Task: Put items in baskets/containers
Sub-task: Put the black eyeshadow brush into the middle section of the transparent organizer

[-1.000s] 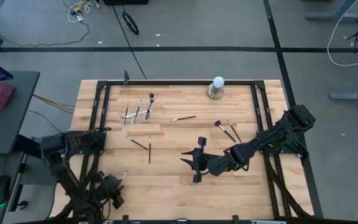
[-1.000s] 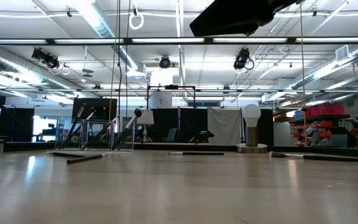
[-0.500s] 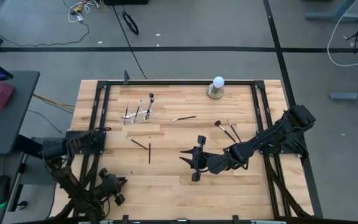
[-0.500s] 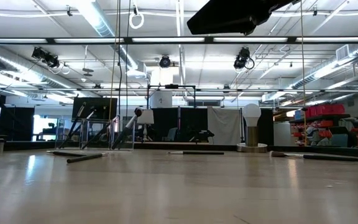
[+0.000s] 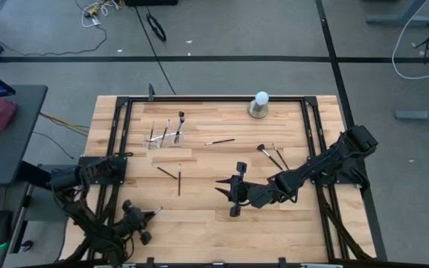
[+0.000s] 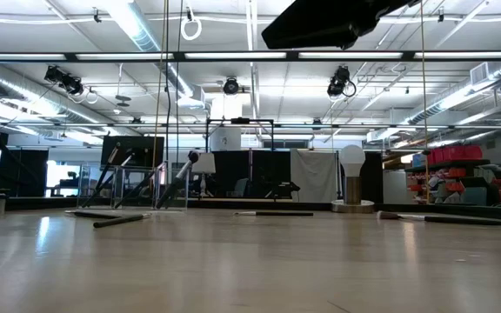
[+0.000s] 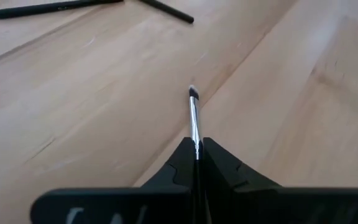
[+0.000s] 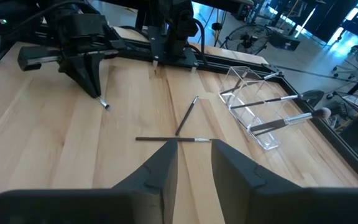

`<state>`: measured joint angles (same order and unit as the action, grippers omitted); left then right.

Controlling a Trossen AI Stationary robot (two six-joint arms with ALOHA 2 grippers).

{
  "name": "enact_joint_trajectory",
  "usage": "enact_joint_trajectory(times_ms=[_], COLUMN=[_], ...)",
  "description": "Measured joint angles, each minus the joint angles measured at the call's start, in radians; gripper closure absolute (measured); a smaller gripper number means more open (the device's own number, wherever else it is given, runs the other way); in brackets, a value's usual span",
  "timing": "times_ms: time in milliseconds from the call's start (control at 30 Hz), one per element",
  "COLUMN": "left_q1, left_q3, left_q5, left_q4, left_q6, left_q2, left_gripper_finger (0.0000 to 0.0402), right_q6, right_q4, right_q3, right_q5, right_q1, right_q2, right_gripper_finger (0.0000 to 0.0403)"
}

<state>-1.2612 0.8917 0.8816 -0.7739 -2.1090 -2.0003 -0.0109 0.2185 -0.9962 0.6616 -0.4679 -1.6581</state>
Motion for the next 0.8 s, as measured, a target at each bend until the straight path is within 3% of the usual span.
enact_joint_trajectory(times_ms=[633, 800], left_q1=[0.184, 0.226], left_q3=[0.001, 0.002], left_q5=[0.221, 0.231], left_q4=[0.058, 0.048], left_q6=[0.103, 0.14], left_q2=[-0.005, 0.044], left_gripper_finger=[0.0401, 0.0399], right_q6=[0.012, 0.012], right_q4=[-0.002, -0.002], right_q3=[0.0, 0.0], right_q5=[0.0, 0.0], right_q1=[0.0, 0.0], right_q2=[0.0, 0.0], right_gripper_finger=[0.0303, 0.0303])
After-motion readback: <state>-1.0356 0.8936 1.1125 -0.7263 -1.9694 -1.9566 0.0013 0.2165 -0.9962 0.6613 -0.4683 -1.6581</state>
